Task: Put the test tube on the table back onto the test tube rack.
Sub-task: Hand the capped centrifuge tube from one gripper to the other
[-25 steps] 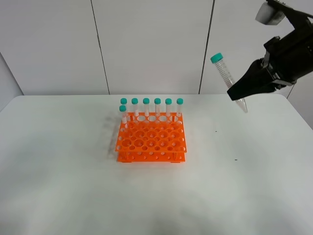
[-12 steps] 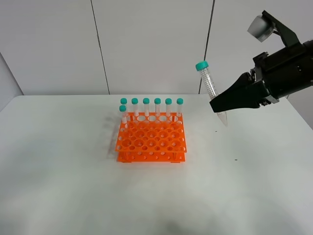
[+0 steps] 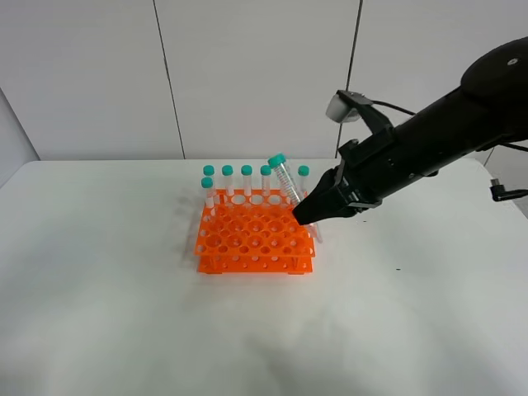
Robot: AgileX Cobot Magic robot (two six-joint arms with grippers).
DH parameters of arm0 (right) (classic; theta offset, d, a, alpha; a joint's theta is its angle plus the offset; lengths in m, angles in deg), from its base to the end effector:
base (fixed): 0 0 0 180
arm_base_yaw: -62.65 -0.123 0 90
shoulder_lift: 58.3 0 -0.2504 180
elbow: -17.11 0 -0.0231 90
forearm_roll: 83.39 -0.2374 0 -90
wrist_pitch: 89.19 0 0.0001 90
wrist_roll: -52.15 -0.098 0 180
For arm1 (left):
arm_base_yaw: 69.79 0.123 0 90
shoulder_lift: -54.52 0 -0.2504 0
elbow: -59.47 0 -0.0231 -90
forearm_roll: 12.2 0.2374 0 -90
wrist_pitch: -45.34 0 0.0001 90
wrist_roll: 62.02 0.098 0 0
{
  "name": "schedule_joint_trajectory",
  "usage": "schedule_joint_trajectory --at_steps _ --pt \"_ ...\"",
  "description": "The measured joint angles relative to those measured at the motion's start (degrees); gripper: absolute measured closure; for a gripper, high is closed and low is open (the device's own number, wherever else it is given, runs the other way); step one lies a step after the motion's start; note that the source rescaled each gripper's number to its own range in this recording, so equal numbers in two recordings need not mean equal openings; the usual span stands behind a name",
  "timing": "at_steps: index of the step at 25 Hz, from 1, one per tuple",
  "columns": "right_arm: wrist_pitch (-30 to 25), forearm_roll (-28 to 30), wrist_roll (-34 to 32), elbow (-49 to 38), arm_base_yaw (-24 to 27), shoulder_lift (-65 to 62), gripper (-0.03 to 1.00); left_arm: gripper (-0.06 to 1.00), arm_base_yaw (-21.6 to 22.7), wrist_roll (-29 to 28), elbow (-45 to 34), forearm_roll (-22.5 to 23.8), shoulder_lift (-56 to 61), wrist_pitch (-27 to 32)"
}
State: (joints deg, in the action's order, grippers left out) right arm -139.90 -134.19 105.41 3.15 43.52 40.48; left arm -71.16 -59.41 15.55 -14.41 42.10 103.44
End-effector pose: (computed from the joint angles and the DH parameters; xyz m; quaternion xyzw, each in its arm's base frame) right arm 0.2686 0.1554 0.2318 -0.3495 0.8519 0.3133 0.2322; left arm 0.0293 -0.0039 0.2871 0.0295 0.8401 -0.0134 0.5415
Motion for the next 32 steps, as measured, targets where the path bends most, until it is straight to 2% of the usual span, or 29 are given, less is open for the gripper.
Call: schedule_joint_trajectory --at_steps 4,9,11,14,18,21,28,32 --pt "0.9 -0.9 1.4 0.1 -1.8 0.2 0.94 -0.01 0.0 0.1 6.5 -3.1 -12.2 -2.5" --pt "1.1 -1.7 1.4 1.3 -1.8 0.2 0.94 -0.01 0.0 1.3 15.1 -11.6 -29.0 -9.6" --pt "1.1 -2.3 1.4 1.3 -1.8 0.2 0.94 -0.01 0.0 4.9 17.4 -17.4 -36.0 -12.4" --pt "1.1 -2.6 1.4 1.3 -1.8 0.2 0.94 -0.01 0.0 13.7 19.0 -28.3 -45.1 -15.2" --pt "1.1 -2.6 1.4 1.3 -1.8 0.2 0.94 -0.01 -0.5 27.5 19.2 -46.0 -55.9 -15.7" --pt "1.1 -2.6 1.4 1.3 -1.8 0.2 0.94 -0.01 -2.8 35.8 19.2 -57.6 -62.2 -16.4" --pt "1.1 -2.6 1.4 1.3 -1.8 0.2 0.94 -0.01 -12.9 45.9 19.2 -73.2 -73.7 -23.3" --pt "1.1 -2.6 1.4 1.3 -1.8 0.2 0.94 -0.01 -17.4 52.0 19.2 -82.8 -78.5 -24.6"
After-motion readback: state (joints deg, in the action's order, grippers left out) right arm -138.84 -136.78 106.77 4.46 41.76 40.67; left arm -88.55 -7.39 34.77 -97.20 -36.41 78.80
